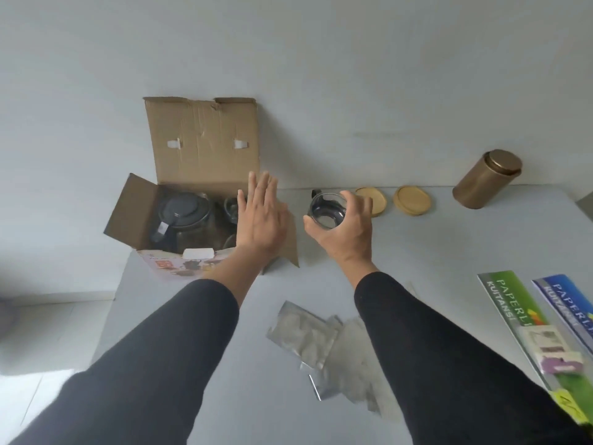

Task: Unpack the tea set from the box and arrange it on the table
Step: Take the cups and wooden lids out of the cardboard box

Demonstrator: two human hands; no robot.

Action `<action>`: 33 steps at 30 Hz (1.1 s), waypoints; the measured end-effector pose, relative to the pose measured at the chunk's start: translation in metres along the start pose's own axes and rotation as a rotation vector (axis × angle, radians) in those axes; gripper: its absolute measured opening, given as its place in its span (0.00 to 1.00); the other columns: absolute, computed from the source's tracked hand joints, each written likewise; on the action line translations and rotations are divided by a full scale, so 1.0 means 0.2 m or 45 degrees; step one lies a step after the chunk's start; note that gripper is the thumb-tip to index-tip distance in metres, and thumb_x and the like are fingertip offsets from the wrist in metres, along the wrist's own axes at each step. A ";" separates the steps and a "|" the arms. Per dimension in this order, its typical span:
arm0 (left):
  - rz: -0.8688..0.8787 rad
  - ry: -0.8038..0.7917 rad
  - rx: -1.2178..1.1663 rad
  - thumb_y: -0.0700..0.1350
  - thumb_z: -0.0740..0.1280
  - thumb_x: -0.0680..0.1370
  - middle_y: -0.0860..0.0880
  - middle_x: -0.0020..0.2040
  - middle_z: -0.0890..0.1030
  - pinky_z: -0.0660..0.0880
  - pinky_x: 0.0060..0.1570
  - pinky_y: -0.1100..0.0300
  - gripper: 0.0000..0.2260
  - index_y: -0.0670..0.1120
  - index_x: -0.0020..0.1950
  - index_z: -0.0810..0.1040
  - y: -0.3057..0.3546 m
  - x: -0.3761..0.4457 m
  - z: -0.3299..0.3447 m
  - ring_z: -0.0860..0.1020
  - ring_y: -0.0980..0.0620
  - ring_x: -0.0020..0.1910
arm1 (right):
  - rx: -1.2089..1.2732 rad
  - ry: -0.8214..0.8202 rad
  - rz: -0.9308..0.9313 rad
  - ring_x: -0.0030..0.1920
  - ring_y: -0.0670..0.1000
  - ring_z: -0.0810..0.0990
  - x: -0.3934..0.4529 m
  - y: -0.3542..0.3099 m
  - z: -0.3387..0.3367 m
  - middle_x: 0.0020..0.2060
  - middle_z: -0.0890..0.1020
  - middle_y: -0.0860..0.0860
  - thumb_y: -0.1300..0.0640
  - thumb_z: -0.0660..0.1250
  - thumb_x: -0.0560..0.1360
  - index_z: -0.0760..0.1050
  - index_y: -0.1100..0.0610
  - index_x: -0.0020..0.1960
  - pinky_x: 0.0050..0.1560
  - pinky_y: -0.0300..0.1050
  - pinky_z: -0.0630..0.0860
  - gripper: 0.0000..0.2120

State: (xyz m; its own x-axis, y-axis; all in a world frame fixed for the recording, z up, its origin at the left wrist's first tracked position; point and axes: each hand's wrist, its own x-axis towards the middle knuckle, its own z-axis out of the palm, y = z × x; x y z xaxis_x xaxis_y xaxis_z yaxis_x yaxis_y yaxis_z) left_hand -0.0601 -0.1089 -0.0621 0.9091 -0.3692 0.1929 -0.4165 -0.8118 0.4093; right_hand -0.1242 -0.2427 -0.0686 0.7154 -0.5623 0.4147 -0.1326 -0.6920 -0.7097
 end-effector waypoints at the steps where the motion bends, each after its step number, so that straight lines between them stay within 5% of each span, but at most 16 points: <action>1: 0.029 -0.024 -0.031 0.46 0.53 0.81 0.47 0.79 0.51 0.42 0.75 0.49 0.25 0.42 0.77 0.53 0.08 0.00 0.06 0.42 0.47 0.78 | 0.005 0.007 0.023 0.53 0.54 0.74 0.02 0.09 -0.05 0.54 0.73 0.59 0.49 0.81 0.58 0.73 0.63 0.60 0.48 0.39 0.72 0.37; 4: 0.051 -0.162 -0.028 0.48 0.51 0.82 0.47 0.79 0.48 0.41 0.74 0.51 0.25 0.42 0.78 0.50 0.30 -0.02 0.29 0.40 0.48 0.77 | 0.016 -0.025 0.118 0.54 0.46 0.70 0.06 0.35 -0.20 0.55 0.73 0.56 0.47 0.81 0.57 0.72 0.60 0.61 0.51 0.36 0.71 0.38; 10: -0.175 -0.440 0.008 0.53 0.50 0.82 0.48 0.79 0.41 0.41 0.75 0.51 0.28 0.43 0.78 0.44 0.58 -0.07 0.76 0.36 0.49 0.76 | -0.037 -0.144 0.197 0.55 0.48 0.72 0.19 0.88 -0.44 0.55 0.71 0.54 0.45 0.81 0.56 0.69 0.58 0.64 0.53 0.37 0.72 0.42; 17: -0.322 -0.497 0.065 0.53 0.50 0.82 0.48 0.79 0.43 0.38 0.74 0.51 0.29 0.44 0.78 0.44 0.69 -0.06 1.04 0.39 0.49 0.77 | 0.021 -0.169 0.241 0.54 0.50 0.75 0.34 1.27 -0.49 0.56 0.72 0.54 0.49 0.82 0.56 0.71 0.59 0.63 0.51 0.28 0.66 0.39; 33: -0.351 -0.473 0.311 0.56 0.44 0.82 0.49 0.78 0.40 0.37 0.74 0.50 0.28 0.45 0.78 0.40 0.72 -0.06 1.14 0.37 0.51 0.77 | 0.062 -0.272 0.267 0.60 0.52 0.73 0.42 1.47 -0.46 0.60 0.71 0.54 0.52 0.80 0.60 0.66 0.58 0.69 0.56 0.31 0.65 0.42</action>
State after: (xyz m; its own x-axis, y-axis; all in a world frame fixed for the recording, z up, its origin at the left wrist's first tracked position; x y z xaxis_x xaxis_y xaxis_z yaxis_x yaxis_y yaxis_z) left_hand -0.1291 -0.3248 -0.2088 0.9439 -0.2263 -0.2406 -0.1881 -0.9670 0.1719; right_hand -0.1670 -0.5344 -0.1894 0.8048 -0.5790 0.1308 -0.2631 -0.5455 -0.7957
